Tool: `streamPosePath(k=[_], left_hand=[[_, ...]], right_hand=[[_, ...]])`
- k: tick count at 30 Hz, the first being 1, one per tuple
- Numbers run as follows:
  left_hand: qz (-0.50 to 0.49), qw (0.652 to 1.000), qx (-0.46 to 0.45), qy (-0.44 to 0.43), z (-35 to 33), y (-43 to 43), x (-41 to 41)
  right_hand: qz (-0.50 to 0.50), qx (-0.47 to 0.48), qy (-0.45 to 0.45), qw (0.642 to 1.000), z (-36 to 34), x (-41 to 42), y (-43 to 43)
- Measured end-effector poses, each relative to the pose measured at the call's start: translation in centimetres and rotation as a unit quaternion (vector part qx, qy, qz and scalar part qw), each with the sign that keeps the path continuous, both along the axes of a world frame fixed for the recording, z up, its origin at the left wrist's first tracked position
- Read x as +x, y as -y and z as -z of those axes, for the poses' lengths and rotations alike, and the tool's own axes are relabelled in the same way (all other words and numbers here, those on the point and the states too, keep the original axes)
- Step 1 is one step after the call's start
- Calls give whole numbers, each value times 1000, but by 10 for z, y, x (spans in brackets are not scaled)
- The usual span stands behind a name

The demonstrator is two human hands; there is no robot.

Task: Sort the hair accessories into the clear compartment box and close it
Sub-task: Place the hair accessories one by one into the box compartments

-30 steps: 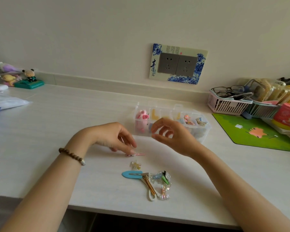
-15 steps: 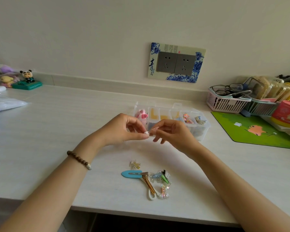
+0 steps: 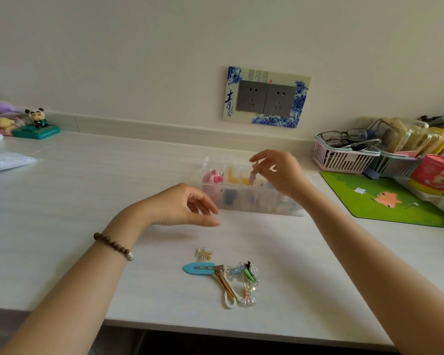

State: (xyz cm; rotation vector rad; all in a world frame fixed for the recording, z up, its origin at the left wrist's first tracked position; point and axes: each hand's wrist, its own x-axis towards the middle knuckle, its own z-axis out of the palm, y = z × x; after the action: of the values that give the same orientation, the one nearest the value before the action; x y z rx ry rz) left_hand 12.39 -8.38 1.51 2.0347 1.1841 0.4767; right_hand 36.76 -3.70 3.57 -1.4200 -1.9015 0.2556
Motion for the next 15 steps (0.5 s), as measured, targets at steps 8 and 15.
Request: streamPosePath(k=[8, 15], left_hand=[[91, 981, -92, -142, -7, 6, -8], [108, 981, -59, -149, -2, 6, -3]], right_hand=[[-58, 100, -27, 993, 9, -16, 33], [-192, -41, 6, 981, 35, -29, 60]])
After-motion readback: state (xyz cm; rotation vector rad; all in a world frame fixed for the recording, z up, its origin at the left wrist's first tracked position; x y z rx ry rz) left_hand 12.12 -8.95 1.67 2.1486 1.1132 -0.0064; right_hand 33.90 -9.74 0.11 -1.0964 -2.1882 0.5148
